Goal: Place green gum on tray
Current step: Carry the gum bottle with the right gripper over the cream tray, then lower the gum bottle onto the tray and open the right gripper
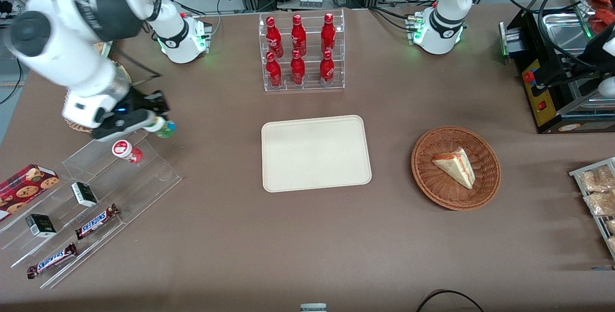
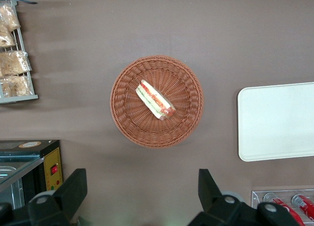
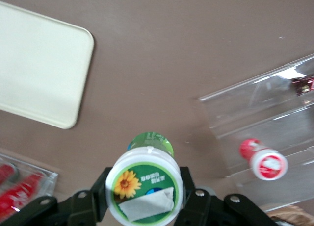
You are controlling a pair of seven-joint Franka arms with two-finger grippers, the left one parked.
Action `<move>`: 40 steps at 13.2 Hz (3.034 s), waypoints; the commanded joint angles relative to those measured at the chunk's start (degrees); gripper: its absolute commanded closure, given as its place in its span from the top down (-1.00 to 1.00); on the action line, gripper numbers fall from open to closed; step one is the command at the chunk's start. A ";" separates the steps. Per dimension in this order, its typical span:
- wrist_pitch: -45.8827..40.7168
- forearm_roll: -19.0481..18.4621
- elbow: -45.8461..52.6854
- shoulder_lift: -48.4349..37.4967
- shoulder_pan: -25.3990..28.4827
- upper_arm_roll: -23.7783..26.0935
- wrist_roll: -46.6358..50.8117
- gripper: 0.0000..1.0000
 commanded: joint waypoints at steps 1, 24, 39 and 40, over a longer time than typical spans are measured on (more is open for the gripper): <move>-1.93 0.38 5.21 5.54 5.44 -0.71 10.79 -1.00; 23.46 7.15 24.56 42.02 29.02 -0.80 46.78 -1.00; 27.95 7.15 23.24 47.04 32.18 -0.98 46.95 1.00; 27.52 7.15 23.15 46.60 31.92 -0.98 46.87 1.00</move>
